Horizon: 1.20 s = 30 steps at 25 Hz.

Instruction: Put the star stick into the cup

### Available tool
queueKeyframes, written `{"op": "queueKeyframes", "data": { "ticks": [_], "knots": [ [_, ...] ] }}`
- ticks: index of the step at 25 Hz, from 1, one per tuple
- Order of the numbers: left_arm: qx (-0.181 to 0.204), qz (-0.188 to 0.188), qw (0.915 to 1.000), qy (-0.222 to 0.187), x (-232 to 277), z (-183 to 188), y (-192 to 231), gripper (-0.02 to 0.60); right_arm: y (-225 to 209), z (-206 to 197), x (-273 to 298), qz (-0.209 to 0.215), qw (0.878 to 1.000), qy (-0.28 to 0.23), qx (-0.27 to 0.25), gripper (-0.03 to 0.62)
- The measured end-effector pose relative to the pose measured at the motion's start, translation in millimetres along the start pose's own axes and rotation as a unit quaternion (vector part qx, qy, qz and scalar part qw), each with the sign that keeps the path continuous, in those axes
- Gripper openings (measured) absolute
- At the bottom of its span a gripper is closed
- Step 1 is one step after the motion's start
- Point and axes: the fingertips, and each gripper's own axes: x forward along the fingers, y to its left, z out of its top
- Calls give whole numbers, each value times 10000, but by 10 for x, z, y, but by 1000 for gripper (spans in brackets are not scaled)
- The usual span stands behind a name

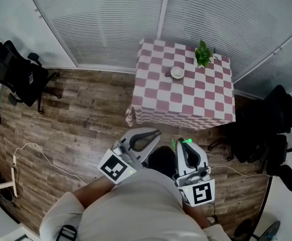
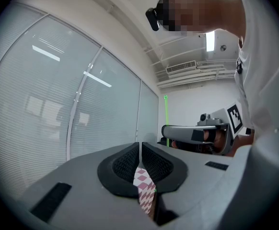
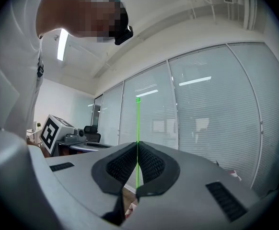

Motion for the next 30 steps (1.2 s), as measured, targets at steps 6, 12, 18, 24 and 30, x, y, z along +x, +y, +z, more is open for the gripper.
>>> {"op": "queueKeyframes", "data": {
  "ticks": [6,12,18,24,30],
  "knots": [
    [-89,18,10000,-41,-4,25,52,44,-9,-35,28,36,9999,45,-157,32],
    [-69,-102,9999,-13,123,31,74,44,-128,-30,67,-60,9998,15,-166,32],
    [-28,-111,9999,-29,202,54,143,44,-217,-27,145,-78,9998,-49,-167,32],
    [-30,-75,10000,13,329,23,225,44,-367,-28,212,-93,9998,-127,-134,32],
    [14,-106,9999,65,511,-14,284,43,-551,-71,274,-112,9998,-151,-85,32]
  ]
}}
